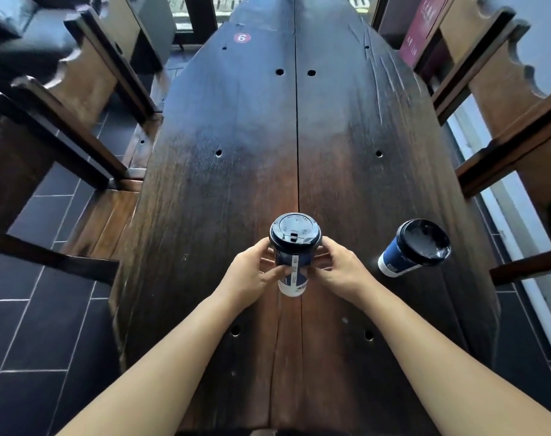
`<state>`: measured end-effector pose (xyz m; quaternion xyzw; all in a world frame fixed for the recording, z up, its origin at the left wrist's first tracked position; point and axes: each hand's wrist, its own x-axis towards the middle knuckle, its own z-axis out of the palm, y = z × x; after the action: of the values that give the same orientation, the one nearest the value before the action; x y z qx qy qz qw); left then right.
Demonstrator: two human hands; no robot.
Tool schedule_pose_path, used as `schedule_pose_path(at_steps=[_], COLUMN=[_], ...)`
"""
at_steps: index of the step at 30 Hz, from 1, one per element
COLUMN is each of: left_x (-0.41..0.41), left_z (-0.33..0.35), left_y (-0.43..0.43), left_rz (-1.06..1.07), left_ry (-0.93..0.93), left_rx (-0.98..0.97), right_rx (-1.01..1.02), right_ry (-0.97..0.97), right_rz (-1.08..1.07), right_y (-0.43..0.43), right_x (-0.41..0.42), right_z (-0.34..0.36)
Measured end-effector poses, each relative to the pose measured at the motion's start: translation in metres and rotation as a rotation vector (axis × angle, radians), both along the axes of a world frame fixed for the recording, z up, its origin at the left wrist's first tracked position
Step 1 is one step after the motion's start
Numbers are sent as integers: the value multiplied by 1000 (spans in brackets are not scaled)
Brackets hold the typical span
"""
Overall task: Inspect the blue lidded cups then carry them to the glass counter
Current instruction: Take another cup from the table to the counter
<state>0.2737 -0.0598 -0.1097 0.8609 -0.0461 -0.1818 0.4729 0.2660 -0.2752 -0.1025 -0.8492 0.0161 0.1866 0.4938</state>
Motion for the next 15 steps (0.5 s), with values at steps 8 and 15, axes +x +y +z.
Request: schedule_pose_path(at_steps=[8, 15], left_x=[-77, -156], left_z=[60, 121], left_y=[-6, -12], left_rz=[21, 96], left_ry=[-15, -80], left_rx=[-124, -249], right_rx=[121, 243], right_ry=[-36, -98], right_rz=[-57, -133], right_y=[-2, 5], right_x=[-79, -164], right_z=[65, 126])
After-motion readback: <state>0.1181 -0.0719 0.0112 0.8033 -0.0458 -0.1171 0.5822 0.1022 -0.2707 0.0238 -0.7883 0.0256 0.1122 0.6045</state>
